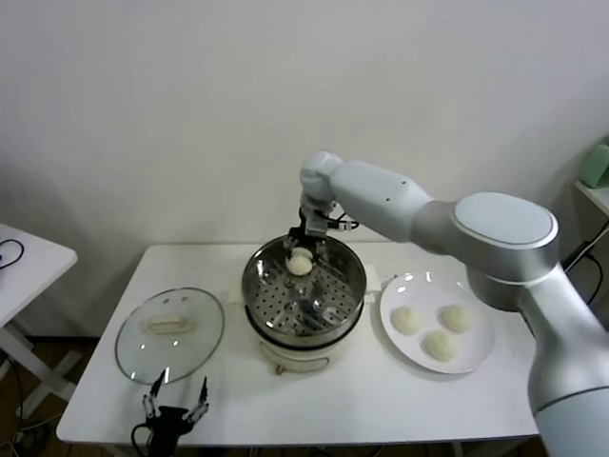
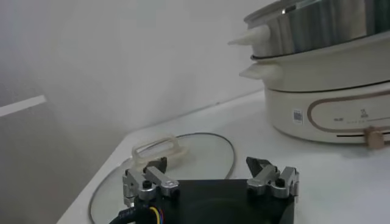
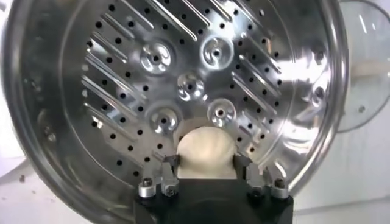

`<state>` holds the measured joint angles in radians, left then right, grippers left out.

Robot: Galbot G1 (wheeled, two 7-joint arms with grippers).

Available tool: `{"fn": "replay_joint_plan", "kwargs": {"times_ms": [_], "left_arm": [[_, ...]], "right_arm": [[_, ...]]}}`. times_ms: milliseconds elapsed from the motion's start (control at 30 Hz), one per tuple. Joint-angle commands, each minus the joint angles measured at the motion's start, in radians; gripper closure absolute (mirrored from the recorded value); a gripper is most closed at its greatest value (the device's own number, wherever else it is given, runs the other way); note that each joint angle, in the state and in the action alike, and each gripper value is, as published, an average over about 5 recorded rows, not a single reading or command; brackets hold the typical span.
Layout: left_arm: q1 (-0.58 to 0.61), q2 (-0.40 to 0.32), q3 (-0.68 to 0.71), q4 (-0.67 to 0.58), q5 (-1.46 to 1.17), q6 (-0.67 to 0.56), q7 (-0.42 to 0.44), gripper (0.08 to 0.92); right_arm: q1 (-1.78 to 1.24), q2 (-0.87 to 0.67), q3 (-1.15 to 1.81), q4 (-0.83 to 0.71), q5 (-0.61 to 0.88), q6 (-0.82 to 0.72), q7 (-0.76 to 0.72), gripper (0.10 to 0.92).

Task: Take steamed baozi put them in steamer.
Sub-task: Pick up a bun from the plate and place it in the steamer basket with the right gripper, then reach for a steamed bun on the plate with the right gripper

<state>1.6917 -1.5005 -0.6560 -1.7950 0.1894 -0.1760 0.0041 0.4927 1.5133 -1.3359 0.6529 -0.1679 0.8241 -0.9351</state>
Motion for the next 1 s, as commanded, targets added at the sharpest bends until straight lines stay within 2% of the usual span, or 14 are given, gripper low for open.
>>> {"fn": "replay_joint_plan", "kwargs": {"times_ms": [33,200,367,500,667,867,1000], "left_arm": [[0.002,-0.001,0.002,-0.003,0.01,0.002,0.001,0.177],[0.002,0.002,0.006,-0.007,0.015,0.003,0.002,0.177],[0.006,0.007,0.008,-0.008,0.018,0.003,0.002,0.177],[0.008,0.007,0.005,-0.007,0.024,-0.001,0.0,0.177],[0.006,0.004,0.004,-0.005,0.028,-0.002,-0.001,0.177],[0.004,0.001,0.004,-0.003,0.03,-0.001,-0.001,0.177],[0.007,0.001,-0.002,-0.003,0.028,-0.004,-0.002,0.177]], "right_arm": [[0.134,-0.051,-0.11,0.039,0.318,0.042,-0.061,0.244],[0.3,-0.17,-0.26,0.203,0.607,-0.048,-0.107,0.204],[0.414,-0.321,-0.437,0.329,0.788,-0.278,-0.112,0.203],[0.487,-0.47,-0.564,0.429,0.789,-0.519,-0.069,0.203],[0.566,-0.614,-0.693,0.633,0.79,-0.822,0.024,0.203],[0.527,-0.71,-0.687,0.816,0.892,-1.08,0.061,0.203],[0.444,-0.743,-0.644,0.866,0.894,-1.186,0.089,0.203]]}}
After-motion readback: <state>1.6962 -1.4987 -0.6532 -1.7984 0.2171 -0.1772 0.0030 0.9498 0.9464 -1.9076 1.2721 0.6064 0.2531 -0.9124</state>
